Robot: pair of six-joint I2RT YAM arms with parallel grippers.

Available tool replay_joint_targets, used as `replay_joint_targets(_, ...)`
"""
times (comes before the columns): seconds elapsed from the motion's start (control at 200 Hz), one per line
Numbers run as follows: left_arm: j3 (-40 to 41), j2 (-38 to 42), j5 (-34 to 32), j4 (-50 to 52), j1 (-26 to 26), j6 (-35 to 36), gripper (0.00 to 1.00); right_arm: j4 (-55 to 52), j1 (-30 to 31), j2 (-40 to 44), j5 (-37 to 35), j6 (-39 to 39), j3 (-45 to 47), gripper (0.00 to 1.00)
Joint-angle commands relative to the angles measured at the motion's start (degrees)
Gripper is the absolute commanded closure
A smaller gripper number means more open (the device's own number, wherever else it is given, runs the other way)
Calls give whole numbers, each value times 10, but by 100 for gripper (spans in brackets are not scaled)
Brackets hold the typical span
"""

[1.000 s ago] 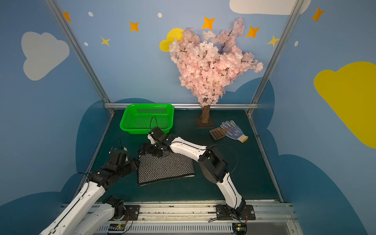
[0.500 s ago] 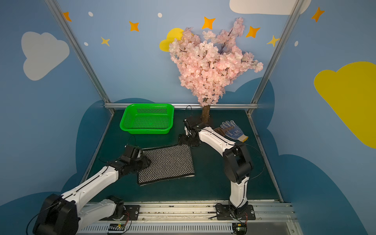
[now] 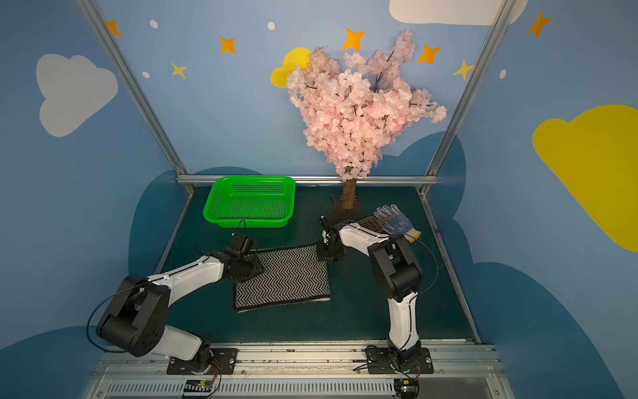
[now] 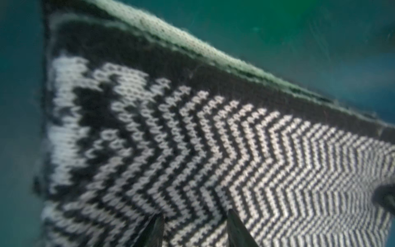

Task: Roll up the scarf and place it into the basket
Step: Adjust the scarf at the center of the board.

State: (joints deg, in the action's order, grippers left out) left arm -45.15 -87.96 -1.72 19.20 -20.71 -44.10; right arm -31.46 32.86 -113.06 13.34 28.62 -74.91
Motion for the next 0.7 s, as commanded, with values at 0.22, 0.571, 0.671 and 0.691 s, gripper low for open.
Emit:
replay_joint_targets(0.22,-147,-155,-42,-2,-52,49,52,105,77,147,12,88,215,90)
replay_joint_targets(0.571,-307,-277,-67,10,-110,46,52,108,227,251,-68,195,303,87)
replay_joint_targets(0.671,-325,-287,-66,0,-110,47,52,128,274,303,-93,236,343,74)
replay_joint_targets(0.691,-330,-290,-63,-3,-111,49,52,133,283,311,-97,241,348,70)
